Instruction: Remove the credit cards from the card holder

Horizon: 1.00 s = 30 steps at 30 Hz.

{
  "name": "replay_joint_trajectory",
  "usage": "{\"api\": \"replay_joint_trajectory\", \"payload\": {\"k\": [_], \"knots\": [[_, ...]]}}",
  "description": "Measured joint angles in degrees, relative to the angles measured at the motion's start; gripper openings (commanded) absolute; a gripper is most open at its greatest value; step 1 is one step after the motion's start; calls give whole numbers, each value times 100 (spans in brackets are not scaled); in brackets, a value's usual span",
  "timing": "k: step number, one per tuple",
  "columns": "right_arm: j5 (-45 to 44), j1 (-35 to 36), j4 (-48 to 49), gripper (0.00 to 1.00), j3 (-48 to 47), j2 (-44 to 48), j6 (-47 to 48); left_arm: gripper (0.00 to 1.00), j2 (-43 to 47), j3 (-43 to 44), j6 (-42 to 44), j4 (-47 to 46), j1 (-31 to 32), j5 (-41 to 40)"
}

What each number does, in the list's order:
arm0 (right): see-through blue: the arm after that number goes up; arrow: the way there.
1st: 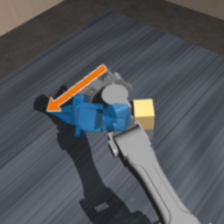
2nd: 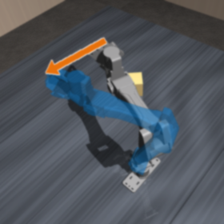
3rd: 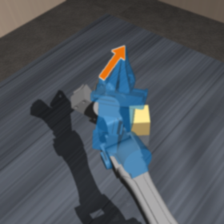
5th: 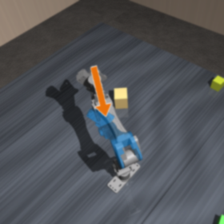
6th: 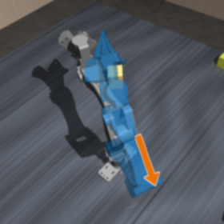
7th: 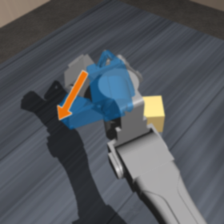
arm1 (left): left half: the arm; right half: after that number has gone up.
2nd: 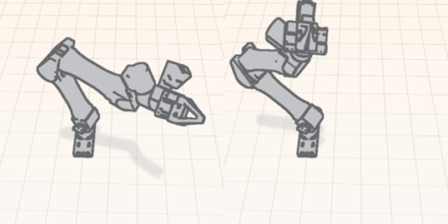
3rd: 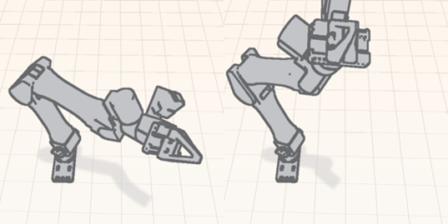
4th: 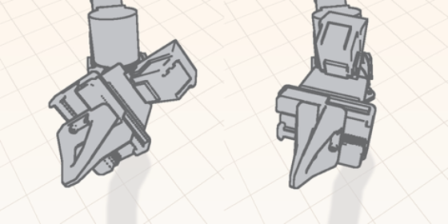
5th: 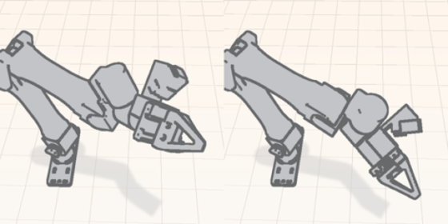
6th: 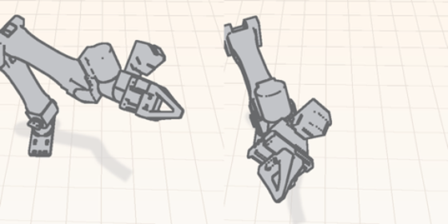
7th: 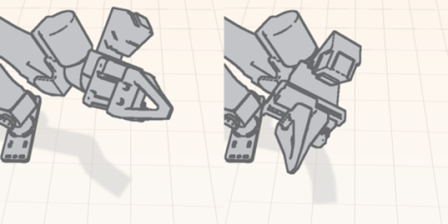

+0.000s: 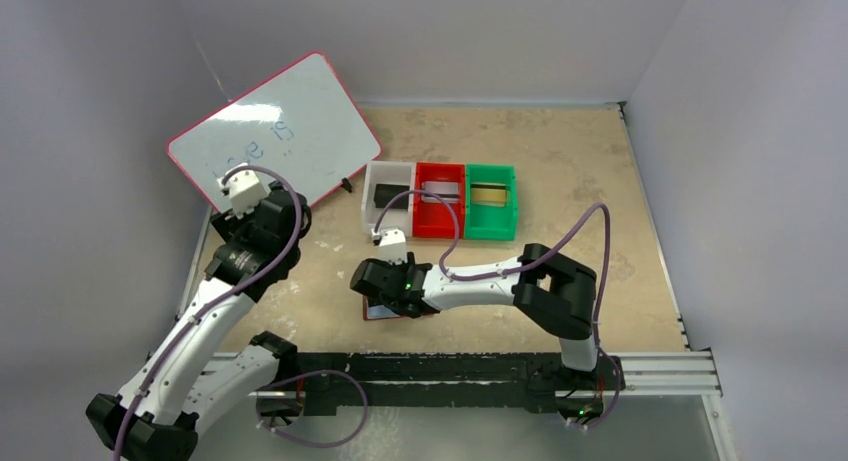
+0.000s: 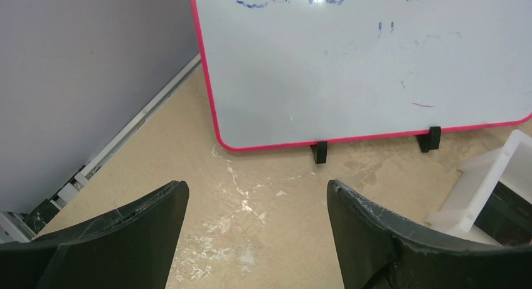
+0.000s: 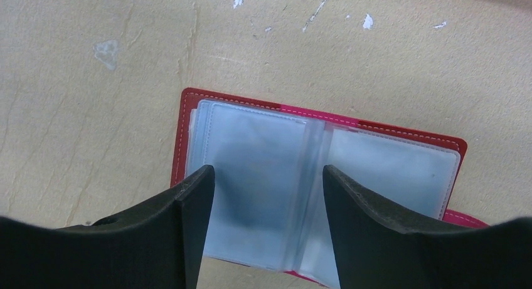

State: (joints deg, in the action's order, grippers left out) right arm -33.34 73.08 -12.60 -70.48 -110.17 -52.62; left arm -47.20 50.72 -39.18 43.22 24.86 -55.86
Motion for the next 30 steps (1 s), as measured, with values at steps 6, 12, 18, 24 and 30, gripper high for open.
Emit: {"api": "replay_joint_trajectory", "payload": {"k": [6, 12, 18, 24, 30], "knots": [[-4, 4, 20, 66, -44, 0, 37, 82, -417, 0, -4, -13, -7, 94], [15, 4, 61, 67, -122, -15, 98, 81, -481, 0, -20, -13, -66, 149], [31, 7, -74, 65, -332, -203, 57, 81, -481, 0, -20, -13, -79, 142], [0, 11, -151, 54, -343, -306, -9, 81, -481, 0, -20, -13, -81, 142], [31, 2, -42, 45, -334, -291, -28, 80, -481, 0, -17, -15, -81, 144]]}}
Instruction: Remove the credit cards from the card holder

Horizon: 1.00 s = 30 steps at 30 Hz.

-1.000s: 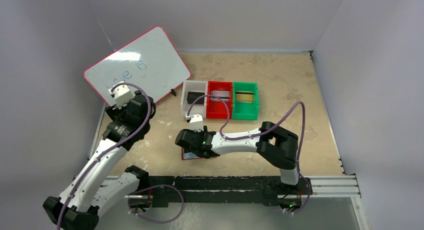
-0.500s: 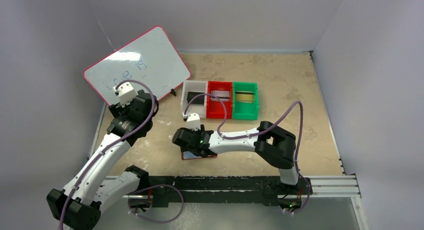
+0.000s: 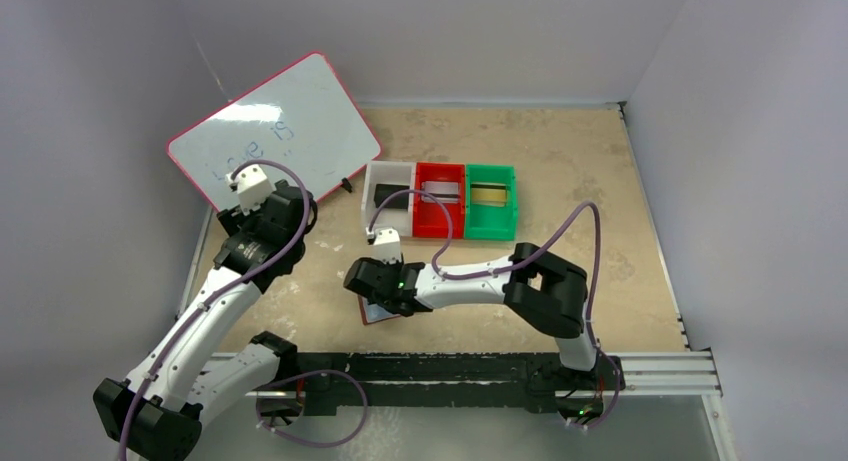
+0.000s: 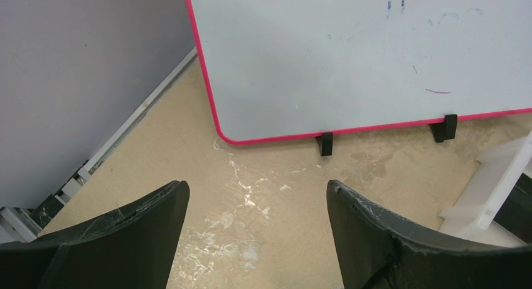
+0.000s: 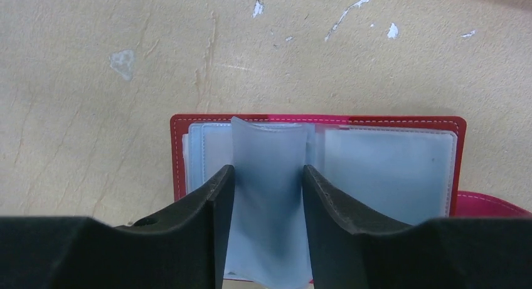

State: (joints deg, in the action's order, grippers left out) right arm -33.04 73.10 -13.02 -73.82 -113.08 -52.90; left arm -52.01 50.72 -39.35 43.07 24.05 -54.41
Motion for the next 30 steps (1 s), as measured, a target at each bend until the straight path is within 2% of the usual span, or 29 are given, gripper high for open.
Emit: {"api": "replay_joint_trajectory", "payload": {"k": [5, 10, 17, 26, 30], "knots": [[83, -17, 179, 38, 151, 79, 33, 80, 0, 0, 0, -9, 0, 94], [400, -170, 592, 36, 616, 374, 66, 80, 0, 31, -9, -17, -4, 811], [1274, -732, 1600, 35, 1519, 960, 85, 77, -20, -184, -74, -455, -4, 2791], [2304, -1399, 2977, 34, 2664, 1384, -267, 72, -313, -1816, -881, -2218, -2, 5812], [2509, -1414, 3305, 35, 2826, 1384, -380, 72, -343, -2267, -1141, -2645, 83, 6393]]}}
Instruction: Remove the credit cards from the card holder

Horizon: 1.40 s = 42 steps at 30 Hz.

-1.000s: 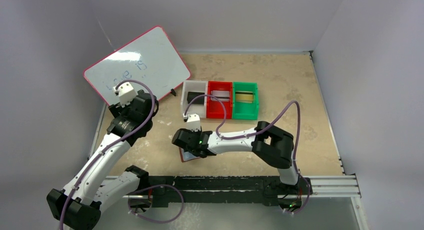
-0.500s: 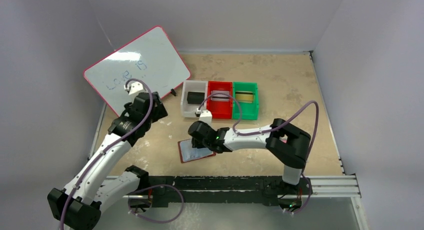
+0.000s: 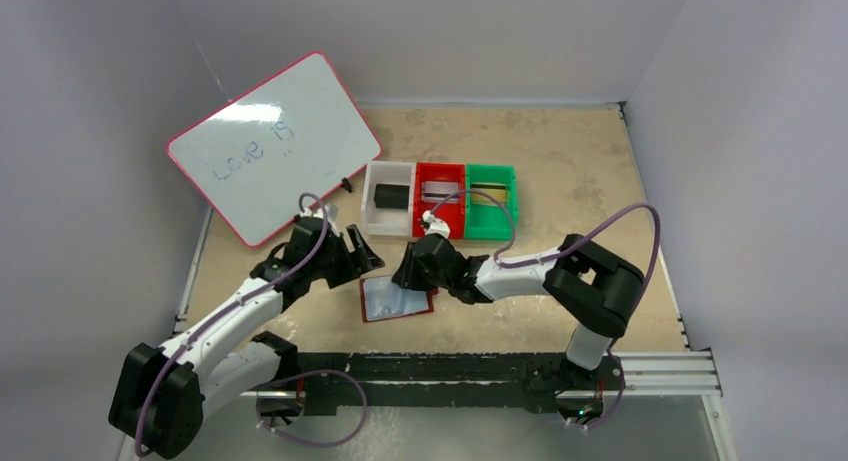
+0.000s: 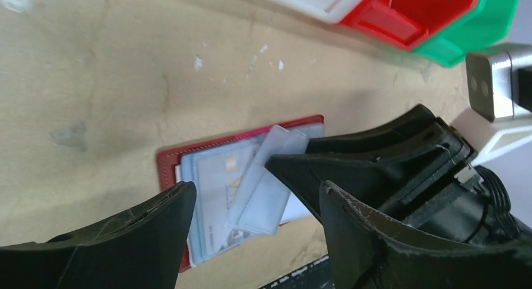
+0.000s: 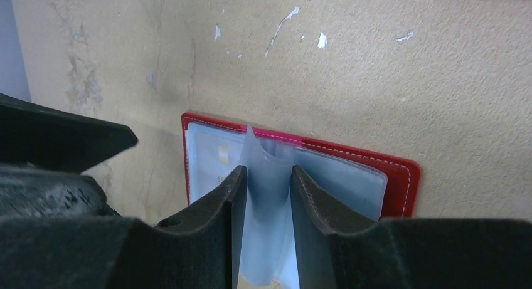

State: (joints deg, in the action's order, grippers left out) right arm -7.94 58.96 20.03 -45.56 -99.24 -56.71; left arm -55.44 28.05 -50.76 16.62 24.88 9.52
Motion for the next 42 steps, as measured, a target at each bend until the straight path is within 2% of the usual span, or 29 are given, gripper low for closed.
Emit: {"api": "replay_joint_trajectory", "payload": {"k": [7, 13, 19, 30, 42], "knots": [[166, -24, 402, 35, 251, 17, -186, 70, -52, -175, -118, -422, 490, 334], [273, -90, 640, 35, 409, 33, -339, 68, -306, -177, -216, -472, 1119, -24], [330, -138, 850, 35, 605, 107, -518, 68, -317, -286, -264, -470, 1132, -474], [468, -221, 946, 35, 675, 116, -638, 67, -750, -420, -326, -1049, 1274, -385], [535, -297, 1115, 40, 824, 151, -743, 66, -984, -457, -330, -1488, 1307, -306]]}}
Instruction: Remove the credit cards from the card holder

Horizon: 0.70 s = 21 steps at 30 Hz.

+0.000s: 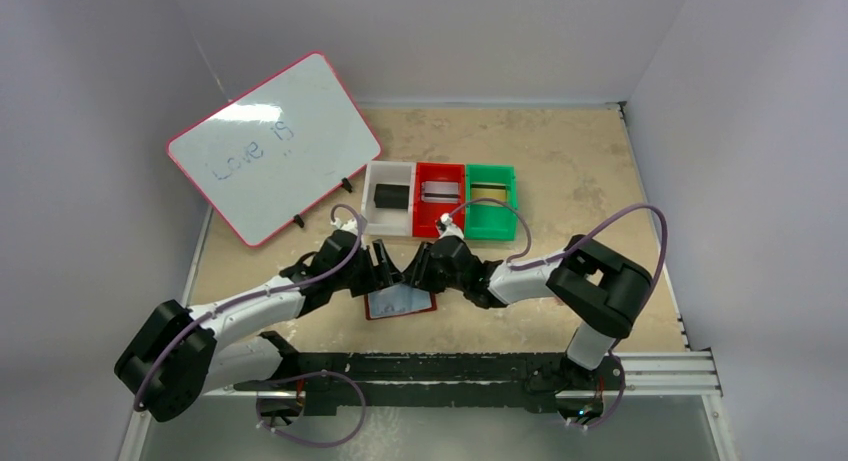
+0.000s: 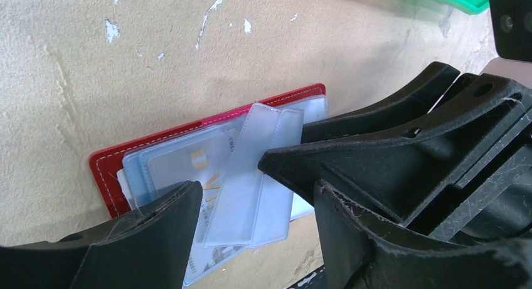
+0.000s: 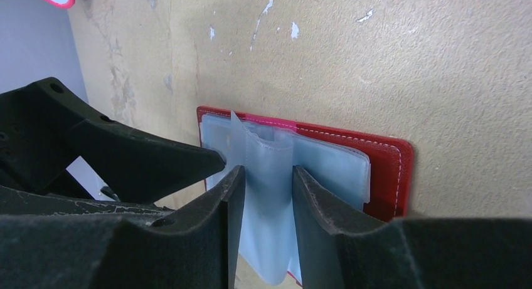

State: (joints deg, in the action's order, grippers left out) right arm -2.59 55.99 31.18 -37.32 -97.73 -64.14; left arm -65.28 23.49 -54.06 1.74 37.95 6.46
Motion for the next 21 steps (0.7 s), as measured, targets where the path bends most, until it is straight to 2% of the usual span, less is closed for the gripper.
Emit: {"api": "replay_joint_trajectory", "payload": {"k": [8, 9, 10, 11, 12, 17, 21], "knots": [[-4, -61, 59, 42, 105, 79, -2, 64, -118, -92, -94, -393, 2, 118], [-26, -66, 61, 36, 120, 98, 0, 63, -138, -96, -107, -437, 4, 127], [-46, -68, 70, 25, 144, 122, 2, 62, -149, -116, -136, -501, 11, 140], [-66, -68, 92, 19, 177, 144, 2, 60, -149, -146, -155, -562, 17, 151], [-70, -66, 129, 17, 208, 155, 4, 57, -149, -170, -197, -605, 35, 153], [9, -50, 264, 22, 369, 164, -15, 46, -175, -308, -356, -743, 153, 181], [70, -55, 306, 28, 372, 160, -33, 45, -212, -402, -527, -894, 160, 181]]}}
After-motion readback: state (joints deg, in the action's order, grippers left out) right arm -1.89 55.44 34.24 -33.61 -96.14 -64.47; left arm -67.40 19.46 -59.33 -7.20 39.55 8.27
